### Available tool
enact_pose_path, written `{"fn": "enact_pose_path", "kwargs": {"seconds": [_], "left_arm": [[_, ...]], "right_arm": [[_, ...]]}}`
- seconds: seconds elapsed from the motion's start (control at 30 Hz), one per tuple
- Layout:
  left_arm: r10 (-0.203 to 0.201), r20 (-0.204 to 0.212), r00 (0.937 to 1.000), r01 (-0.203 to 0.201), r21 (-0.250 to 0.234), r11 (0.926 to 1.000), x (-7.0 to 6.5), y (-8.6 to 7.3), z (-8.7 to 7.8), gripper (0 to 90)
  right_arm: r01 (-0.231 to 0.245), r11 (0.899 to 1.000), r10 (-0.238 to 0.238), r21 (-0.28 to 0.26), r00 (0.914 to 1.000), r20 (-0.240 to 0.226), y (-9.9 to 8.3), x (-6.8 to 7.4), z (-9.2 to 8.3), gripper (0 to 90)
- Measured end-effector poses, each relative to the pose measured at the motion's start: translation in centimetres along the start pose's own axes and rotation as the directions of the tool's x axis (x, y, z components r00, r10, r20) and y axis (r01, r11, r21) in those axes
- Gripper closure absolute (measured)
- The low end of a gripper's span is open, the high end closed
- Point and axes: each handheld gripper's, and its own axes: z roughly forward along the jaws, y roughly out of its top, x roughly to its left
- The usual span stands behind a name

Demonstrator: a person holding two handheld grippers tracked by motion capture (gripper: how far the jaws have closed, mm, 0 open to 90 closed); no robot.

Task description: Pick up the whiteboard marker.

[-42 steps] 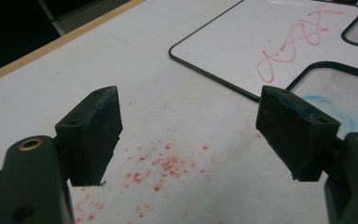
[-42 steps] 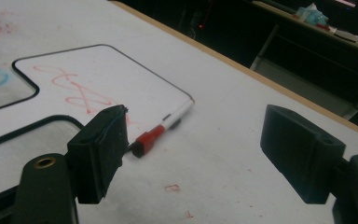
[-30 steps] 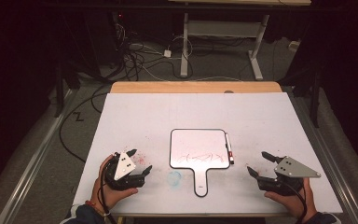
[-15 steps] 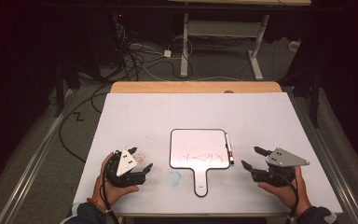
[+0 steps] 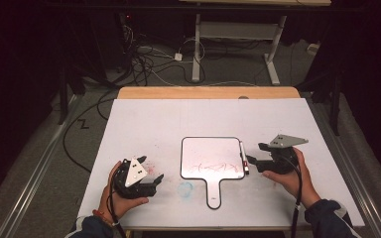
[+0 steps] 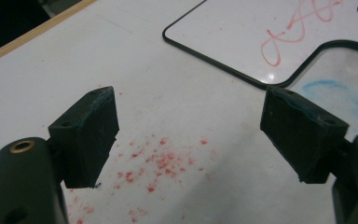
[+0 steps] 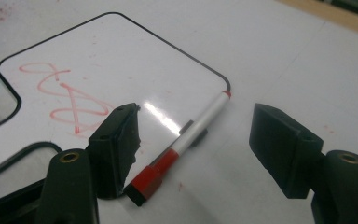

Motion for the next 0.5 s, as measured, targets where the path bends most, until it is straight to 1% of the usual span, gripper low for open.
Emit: {"fn": "enact_pose_path", "kwargs": {"seconds": [0.03, 0.07, 0.1, 0.13, 0.17, 0.2, 0.23, 0.27, 0.3, 0.33, 0.37, 0.43, 0.5], "left_arm": [[0.005, 0.006, 1.0, -0.005, 0.001, 1.0, -0.1, 0.0, 0.0, 18.4], [0.005, 0.006, 1.0, -0.005, 0.001, 1.0, -0.1, 0.0, 0.0, 18.5], [0.006, 0.013, 0.9999, -0.006, 0.007, 1.0, -0.1, 0.0, 0.1, 18.6], [0.007, 0.016, 0.9998, -0.007, 0.014, 0.9999, -0.2, 0.0, 0.3, 18.6], [0.014, 0.021, 0.9997, -0.014, 0.017, 0.9998, -0.3, 0.0, 0.4, 18.6], [0.017, 0.024, 0.9996, -0.018, 0.022, 0.9996, -0.3, 0.0, 0.6, 18.6], [0.023, 0.024, 0.9995, -0.023, 0.033, 0.9992, -0.4, 0.1, 0.7, 18.6], [0.023, 0.024, 0.9995, -0.023, 0.033, 0.9992, -0.4, 0.1, 0.7, 18.7], [0.036, 0.025, 0.999, -0.037, 0.047, 0.9982, -0.5, 0.0, 0.9, 18.8], [0.036, 0.025, 0.999, -0.037, 0.047, 0.9982, -0.5, 0.0, 0.9, 18.8], [0.042, 0.028, 0.9987, -0.043, 0.051, 0.9978, -0.5, 0.0, 1.0, 18.8], [0.047, 0.033, 0.9983, -0.049, 0.054, 0.9974, -0.6, 0.0, 1.0, 18.8], [0.054, 0.031, 0.998, -0.056, 0.052, 0.9971, -0.7, 0.0, 0.9, 18.8]], "right_arm": [[-0.034, 0.999, 0.034, 0.022, 0.9994, -0.012, 0.3, -0.3, 0.3, 33.9], [-0.034, 0.999, 0.034, 0.022, 0.9994, -0.012, 0.3, -0.3, 0.3, 33.9], [-0.072, 0.996, 0.073, 0.052, 0.997, -0.023, 0.8, -0.9, 1.0, 34.0], [-0.086, 0.993, 0.088, 0.079, 0.9959, -0.018, 1.0, -1.2, 1.5, 34.1], [-0.105, 0.99, 0.107, 0.098, 0.994, -0.023, 1.2, -1.5, 1.9, 34.7], [-0.123, 0.986, 0.128, 0.109, 0.991, -0.039, 1.3, -1.8, 2.4, 36.2], [-0.145, 0.98, 0.152, 0.133, 0.9873, -0.046, 1.4, -2.0, 2.9, 36.6], [-0.151, 0.976, 0.162, 0.159, 0.9852, -0.057, 1.5, -2.1, 3.4, 37.2], [-0.164, 0.971, 0.176, 0.173, 0.9826, -0.058, 1.5, -2.2, 3.9, 40.2], [-0.17, 0.967, 0.181, 0.191, 0.9826, -0.043, 1.5, -2.3, 4.4, 41.5], [-0.176, 0.963, 0.188, 0.205, 0.9813, -0.041, 1.5, -2.5, 4.8, 42.5], [-0.212, 0.951, 0.227, 0.223, 0.973, -0.042, 1.5, -2.8, 5.5, 47.8], [-0.23, 0.944, 0.249, 0.237, 0.9671, -0.052, 1.4, -3.0, 6.1, 50.0]]}}
